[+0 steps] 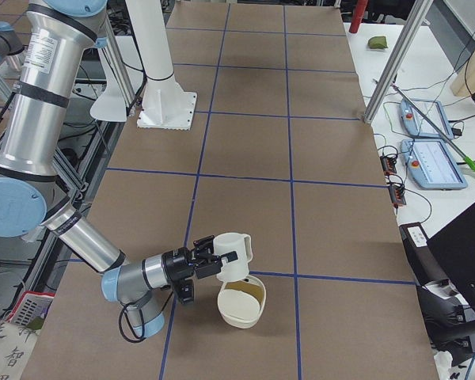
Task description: Left arm hands cup to right arm to dump lemon
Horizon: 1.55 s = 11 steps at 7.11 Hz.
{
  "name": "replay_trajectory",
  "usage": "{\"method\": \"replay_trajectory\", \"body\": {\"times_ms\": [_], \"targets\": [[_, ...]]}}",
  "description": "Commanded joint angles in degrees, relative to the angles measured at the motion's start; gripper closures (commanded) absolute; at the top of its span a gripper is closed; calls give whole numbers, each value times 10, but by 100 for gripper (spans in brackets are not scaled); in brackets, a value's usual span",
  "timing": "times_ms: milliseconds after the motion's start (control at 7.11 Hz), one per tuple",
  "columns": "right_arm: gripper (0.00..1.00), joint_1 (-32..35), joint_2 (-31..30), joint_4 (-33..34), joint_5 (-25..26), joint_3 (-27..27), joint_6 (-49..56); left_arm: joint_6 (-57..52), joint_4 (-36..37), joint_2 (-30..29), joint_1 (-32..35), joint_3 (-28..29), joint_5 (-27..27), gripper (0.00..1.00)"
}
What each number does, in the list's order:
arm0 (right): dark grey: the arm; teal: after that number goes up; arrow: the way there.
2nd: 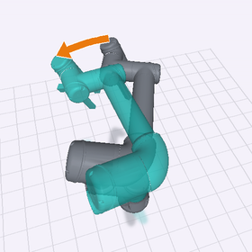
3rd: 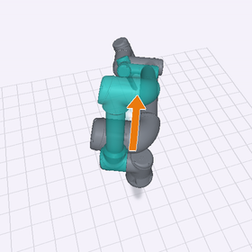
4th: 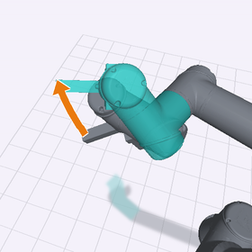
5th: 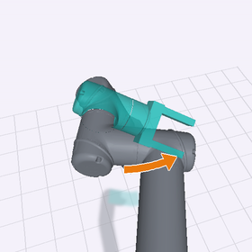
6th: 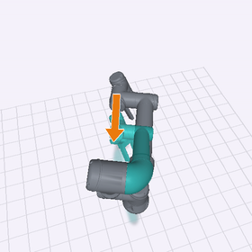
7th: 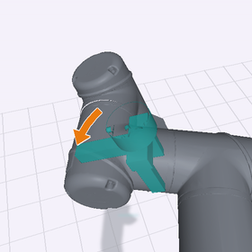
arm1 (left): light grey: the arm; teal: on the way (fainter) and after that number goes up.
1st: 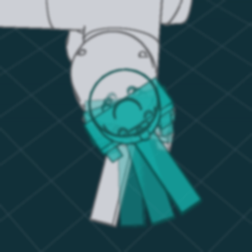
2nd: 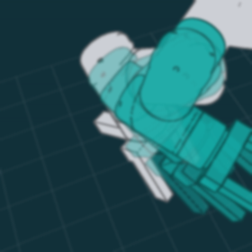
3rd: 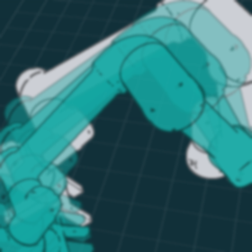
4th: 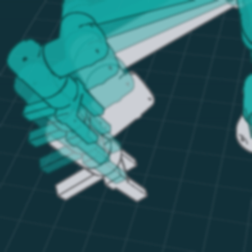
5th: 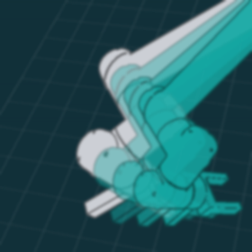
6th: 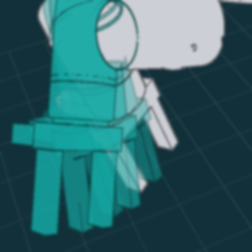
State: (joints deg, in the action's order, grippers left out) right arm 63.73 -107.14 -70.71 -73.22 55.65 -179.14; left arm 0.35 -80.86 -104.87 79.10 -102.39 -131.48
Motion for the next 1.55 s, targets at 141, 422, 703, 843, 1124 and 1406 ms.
{"method": "replay_trajectory", "body": {"times_ms": [141, 422, 703, 843, 1124, 1406], "targets": [[98, 0, 0, 0, 2, 0, -1, 0, 0, -2, -1, 3, 0, 0], [98, 1, -7, 0, -30, 2, 60, 0, 0, -2, -1, 3, 0, 0], [100, 1, -10, 0, -94, 6, 247, 0, 0, -1, -1, 3, 0, 0], [100, 2, -11, 2, -121, 7, 352, 0, 0, 1, -1, 4, 0, 0], [99, 2, -24, 5, -155, 9, 503, 0, -2, 3, -1, 6, 0, 0], [100, 2, -32, 8, -186, 18, 669, -1, -2, 4, -1, 8, 0, 0]]}}
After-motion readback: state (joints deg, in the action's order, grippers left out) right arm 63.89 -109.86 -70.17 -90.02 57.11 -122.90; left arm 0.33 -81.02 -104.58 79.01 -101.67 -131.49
